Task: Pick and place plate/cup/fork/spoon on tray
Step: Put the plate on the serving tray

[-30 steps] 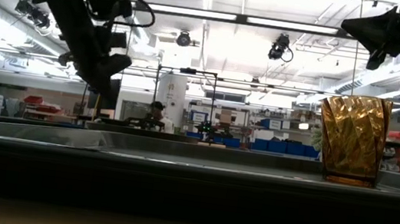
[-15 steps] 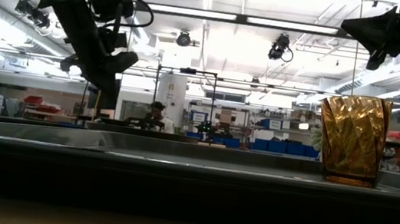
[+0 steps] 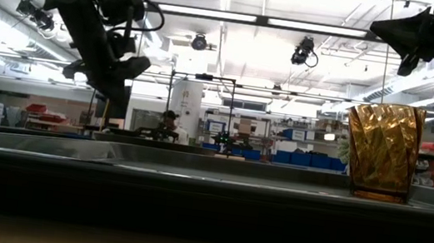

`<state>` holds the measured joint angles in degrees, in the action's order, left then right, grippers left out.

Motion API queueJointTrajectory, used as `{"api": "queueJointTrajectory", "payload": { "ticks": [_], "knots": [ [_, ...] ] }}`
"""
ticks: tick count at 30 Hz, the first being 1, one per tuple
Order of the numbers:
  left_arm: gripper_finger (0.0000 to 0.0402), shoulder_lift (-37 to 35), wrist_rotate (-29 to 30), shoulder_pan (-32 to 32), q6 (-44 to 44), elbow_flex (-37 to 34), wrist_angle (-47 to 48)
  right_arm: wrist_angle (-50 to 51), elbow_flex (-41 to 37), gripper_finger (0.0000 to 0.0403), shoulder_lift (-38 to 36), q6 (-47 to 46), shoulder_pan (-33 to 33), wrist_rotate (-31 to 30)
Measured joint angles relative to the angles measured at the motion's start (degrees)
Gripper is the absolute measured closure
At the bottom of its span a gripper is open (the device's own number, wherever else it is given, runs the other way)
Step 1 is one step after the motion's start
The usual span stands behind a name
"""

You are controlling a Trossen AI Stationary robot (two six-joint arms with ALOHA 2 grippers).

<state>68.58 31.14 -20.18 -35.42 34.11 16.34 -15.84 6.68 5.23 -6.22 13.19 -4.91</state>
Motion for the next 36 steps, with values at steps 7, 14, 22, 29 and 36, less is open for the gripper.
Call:
{"api": "queueJointTrajectory", "payload": {
  "ticks": [7, 14, 22, 29, 36],
  "knots": [
    [0.0326, 0.0, 0.1, -0.2, 0.0, 0.0, -0.1, 0.0, 0.0, 0.0385, 0.0, 0.2, 0.0, 0.0],
    [0.0311, 0.0, -0.8, -0.2, 0.1, 0.0, -0.1, 0.0, 0.0, 0.0385, 0.0, 0.4, 0.0, 0.0],
    [0.031, 0.0, -0.9, -0.2, 0.1, 0.0, -0.1, 0.0, 0.0, 0.0385, 0.0, 0.4, 0.0, 0.1],
    [0.0314, 0.0, -1.4, -0.2, 0.3, 0.0, 0.0, 0.0, 0.0, 0.0385, 0.0, 0.4, 0.0, 0.1],
    [0.0314, 0.0, -5.8, -0.2, 3.1, 0.0, -0.1, 0.0, 0.0, 0.0385, 0.0, 0.4, 0.0, 0.1]
  ]
}}
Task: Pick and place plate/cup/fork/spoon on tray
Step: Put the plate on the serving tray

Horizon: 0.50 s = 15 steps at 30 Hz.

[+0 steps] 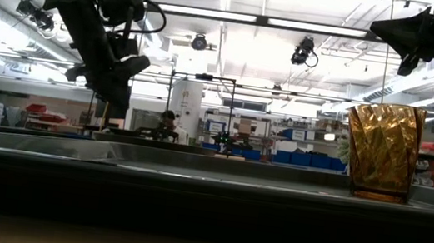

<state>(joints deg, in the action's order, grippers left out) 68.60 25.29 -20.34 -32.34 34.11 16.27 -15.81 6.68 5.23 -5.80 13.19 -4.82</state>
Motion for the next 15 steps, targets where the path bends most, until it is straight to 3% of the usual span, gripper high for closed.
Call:
{"api": "queueJointTrajectory", "payload": {
  "ticks": [15],
  "knots": [
    [0.0302, 0.0, 0.1, -0.1, -2.9, 0.3, 0.6, 0.0, 0.0, 0.0385, 0.0, 0.0, 0.0, 0.0]
  ]
}}
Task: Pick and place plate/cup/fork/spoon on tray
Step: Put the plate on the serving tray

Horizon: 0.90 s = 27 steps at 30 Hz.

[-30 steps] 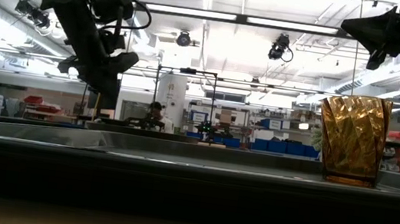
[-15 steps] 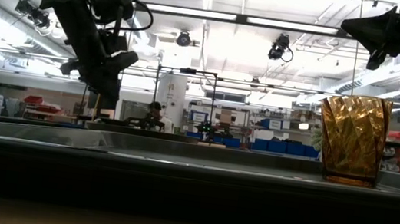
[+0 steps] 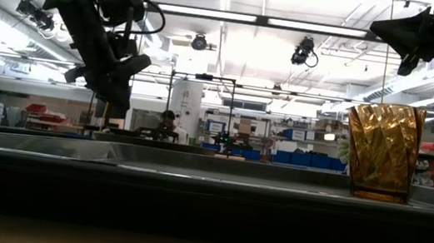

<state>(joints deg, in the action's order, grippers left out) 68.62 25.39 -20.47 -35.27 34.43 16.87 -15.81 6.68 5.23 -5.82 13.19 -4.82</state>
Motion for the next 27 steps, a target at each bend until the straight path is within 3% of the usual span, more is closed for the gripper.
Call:
{"api": "queueJointTrajectory", "payload": {
  "ticks": [7, 13, 19, 27],
  "knots": [
    [0.0265, 0.0, 4.8, 0.0, -0.1, 4.4, 6.5, 0.0, 0.0, 0.0385, 0.0, 0.0, 0.0, 0.0],
    [0.023, 0.0, 4.2, -1.3, -0.4, 4.6, 10.6, 0.0, 0.0, 0.0385, 0.0, 0.0, 0.0, 0.0],
    [0.0223, 0.0, 0.9, -4.5, -2.1, 4.6, 11.2, 0.0, 0.0, 0.0385, 0.0, -0.4, 0.0, 0.0],
    [0.0236, 3.2, -7.8, -14.7, -1.3, 4.1, 11.0, 0.0, 0.0, 0.0385, 0.0, -0.4, 0.0, 1.2]
  ]
}}
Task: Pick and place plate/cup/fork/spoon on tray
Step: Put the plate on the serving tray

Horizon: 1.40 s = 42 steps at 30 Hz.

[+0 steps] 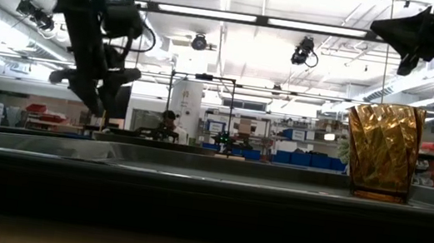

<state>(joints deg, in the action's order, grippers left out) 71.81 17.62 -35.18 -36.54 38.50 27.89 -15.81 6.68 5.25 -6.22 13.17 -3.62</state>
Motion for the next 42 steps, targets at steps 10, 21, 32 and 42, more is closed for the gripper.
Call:
{"api": "queueJointTrajectory", "payload": {
  "ticks": [10, 21, 32, 42],
  "knots": [
    [0.0237, 9.1, -8.1, -6.6, 3.2, 0.0, -4.1, -0.3, 0.0, 0.0385, 0.0, 0.1, 0.0, 0.8],
    [0.0276, 14.1, -8.0, -6.7, 3.4, 0.0, -5.7, -0.9, 0.0, 0.0385, 0.0, -0.1, 0.0, 0.8],
    [0.0356, 14.1, -8.2, -6.7, 3.1, 0.0, -8.1, -0.9, 0.0, 0.0385, 0.0, -0.2, 0.0, 0.8],
    [0.0385, 14.1, -8.2, -6.7, 1.2, 0.1, -13.0, -0.8, 0.0, 0.0384, 0.0, -1.2, 0.0, 0.8]
  ]
}}
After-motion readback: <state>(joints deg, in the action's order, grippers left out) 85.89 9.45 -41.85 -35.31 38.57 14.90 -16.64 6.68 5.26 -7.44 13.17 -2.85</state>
